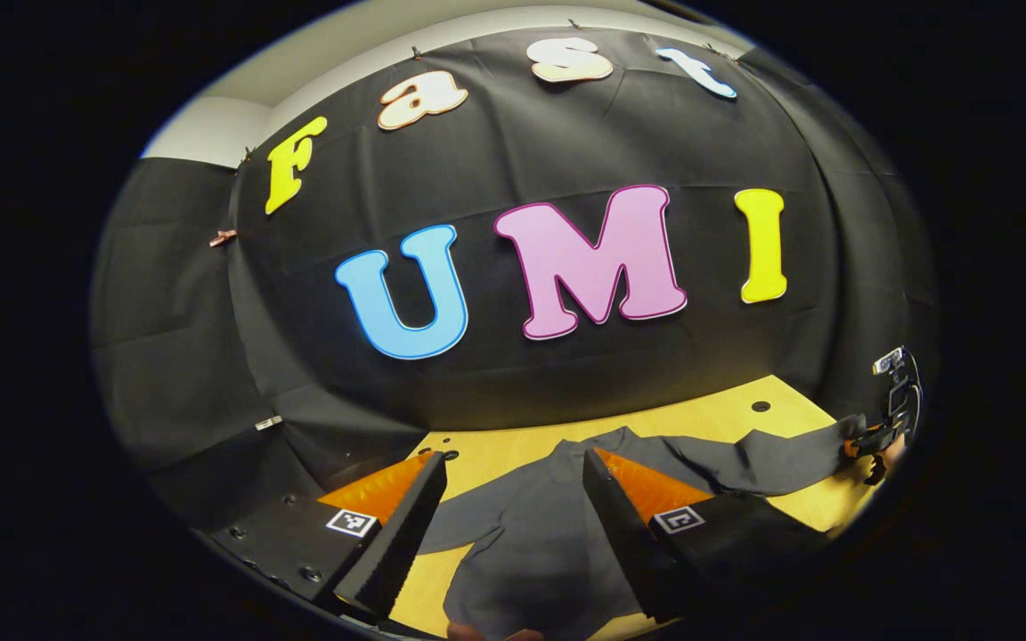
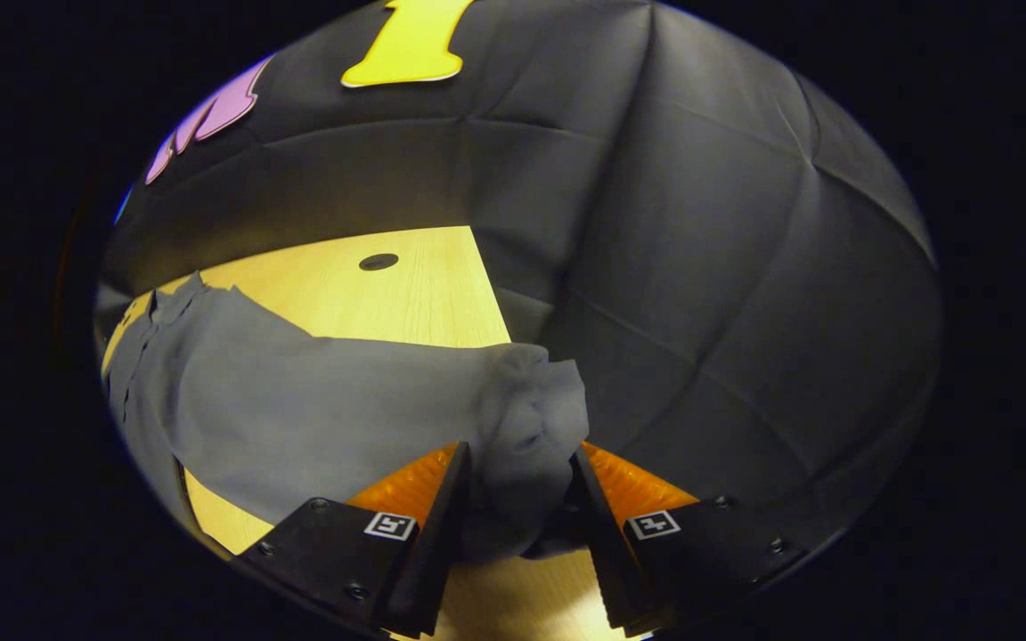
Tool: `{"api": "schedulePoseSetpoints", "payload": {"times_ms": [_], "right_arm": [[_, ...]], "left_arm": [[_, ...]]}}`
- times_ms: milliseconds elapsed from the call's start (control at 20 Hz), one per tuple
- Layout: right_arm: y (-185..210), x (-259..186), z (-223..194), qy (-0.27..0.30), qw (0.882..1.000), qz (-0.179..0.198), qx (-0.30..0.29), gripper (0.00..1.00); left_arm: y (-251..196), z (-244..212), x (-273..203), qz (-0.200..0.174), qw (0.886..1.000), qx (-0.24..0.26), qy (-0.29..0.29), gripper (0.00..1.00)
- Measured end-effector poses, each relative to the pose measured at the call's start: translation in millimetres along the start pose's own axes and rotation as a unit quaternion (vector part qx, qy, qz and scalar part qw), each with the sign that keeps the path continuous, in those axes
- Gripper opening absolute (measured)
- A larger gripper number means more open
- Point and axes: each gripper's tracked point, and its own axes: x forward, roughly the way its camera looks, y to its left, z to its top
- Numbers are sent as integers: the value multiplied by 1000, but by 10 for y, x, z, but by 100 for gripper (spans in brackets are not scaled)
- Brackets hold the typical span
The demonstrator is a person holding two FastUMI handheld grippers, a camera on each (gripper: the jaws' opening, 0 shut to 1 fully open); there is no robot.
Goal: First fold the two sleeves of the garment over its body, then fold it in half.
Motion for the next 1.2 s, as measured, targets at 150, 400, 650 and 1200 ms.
{"api": "schedulePoseSetpoints", "payload": {"times_ms": [150,400,650,1200], "right_arm": [[-33,53,0,7,999,3,47,46],[-29,-56,-70,18,1000,16,16,20],[5,-422,152,-15,1000,14,1,7],[611,-1539,977,-118,993,7,7,7]], "left_arm": [[110,-29,-27,13,1000,2,2,97],[155,-129,-14,19,1000,-15,12,97],[211,-140,3,13,1000,-15,5,97],[646,-218,243,-48,998,-33,-28,97]]}}
